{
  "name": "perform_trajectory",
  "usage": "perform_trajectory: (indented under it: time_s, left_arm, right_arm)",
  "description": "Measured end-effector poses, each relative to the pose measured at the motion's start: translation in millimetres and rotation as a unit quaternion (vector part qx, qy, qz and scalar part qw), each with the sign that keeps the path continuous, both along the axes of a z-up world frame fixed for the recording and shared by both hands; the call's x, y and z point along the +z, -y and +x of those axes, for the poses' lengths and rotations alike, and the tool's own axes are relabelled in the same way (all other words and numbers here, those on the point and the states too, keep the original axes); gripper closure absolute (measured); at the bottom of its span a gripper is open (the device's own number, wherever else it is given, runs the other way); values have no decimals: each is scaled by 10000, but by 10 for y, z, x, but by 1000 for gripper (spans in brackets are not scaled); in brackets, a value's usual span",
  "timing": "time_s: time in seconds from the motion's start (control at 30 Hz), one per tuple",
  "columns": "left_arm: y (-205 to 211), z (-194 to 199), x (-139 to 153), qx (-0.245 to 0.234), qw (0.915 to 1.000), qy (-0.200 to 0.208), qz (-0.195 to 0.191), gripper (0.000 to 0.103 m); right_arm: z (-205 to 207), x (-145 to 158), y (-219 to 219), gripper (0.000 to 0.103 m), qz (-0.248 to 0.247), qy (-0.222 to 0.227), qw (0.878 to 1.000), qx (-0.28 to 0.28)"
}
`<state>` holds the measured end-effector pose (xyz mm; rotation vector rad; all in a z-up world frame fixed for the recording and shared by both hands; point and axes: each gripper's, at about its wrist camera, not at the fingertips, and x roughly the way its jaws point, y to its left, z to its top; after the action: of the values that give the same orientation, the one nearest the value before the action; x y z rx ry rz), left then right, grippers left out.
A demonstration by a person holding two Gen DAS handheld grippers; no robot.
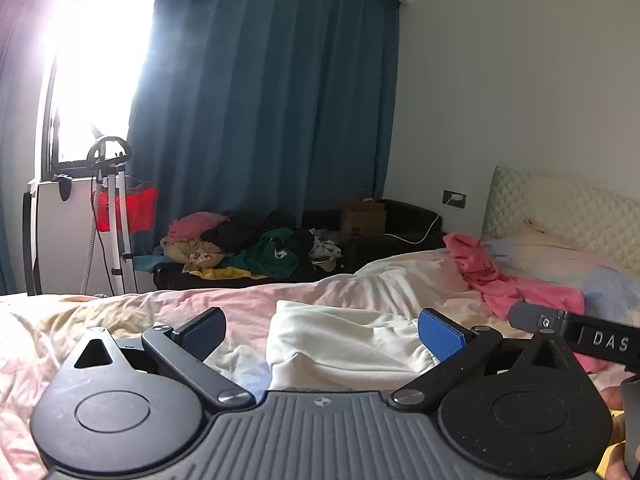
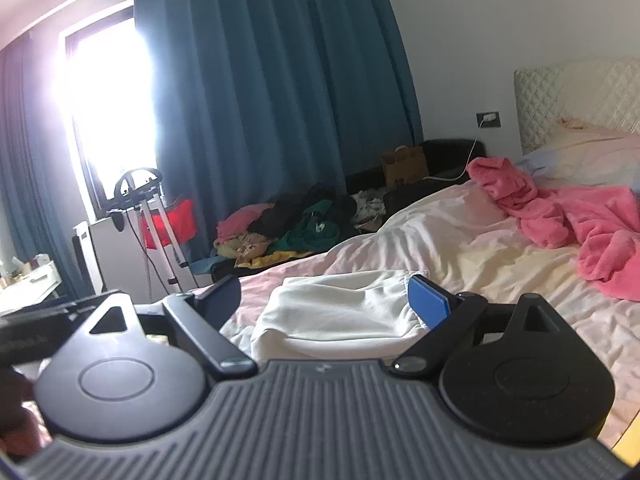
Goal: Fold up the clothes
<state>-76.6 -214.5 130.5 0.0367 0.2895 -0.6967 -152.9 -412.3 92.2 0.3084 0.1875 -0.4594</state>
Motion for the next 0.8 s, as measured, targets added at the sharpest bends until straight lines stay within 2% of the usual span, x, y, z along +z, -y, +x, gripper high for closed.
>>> perform_trajectory:
  time_s: [0.23, 0.6, 0.8]
  left_arm:
    - [-114, -6, -238, 29, 10000, -1, 92, 0]
    - [-83, 236, -561, 250, 9994, -69, 208, 0]
    - [-45, 376, -658, 326, 9991, -158, 215, 0]
  right_arm:
    - [32, -344, -210, 11, -378, -208, 9991, -48]
    - [370, -678, -360, 11, -360, -611, 9975, 28]
    - [490, -783, -390, 11, -415, -659, 9967, -246]
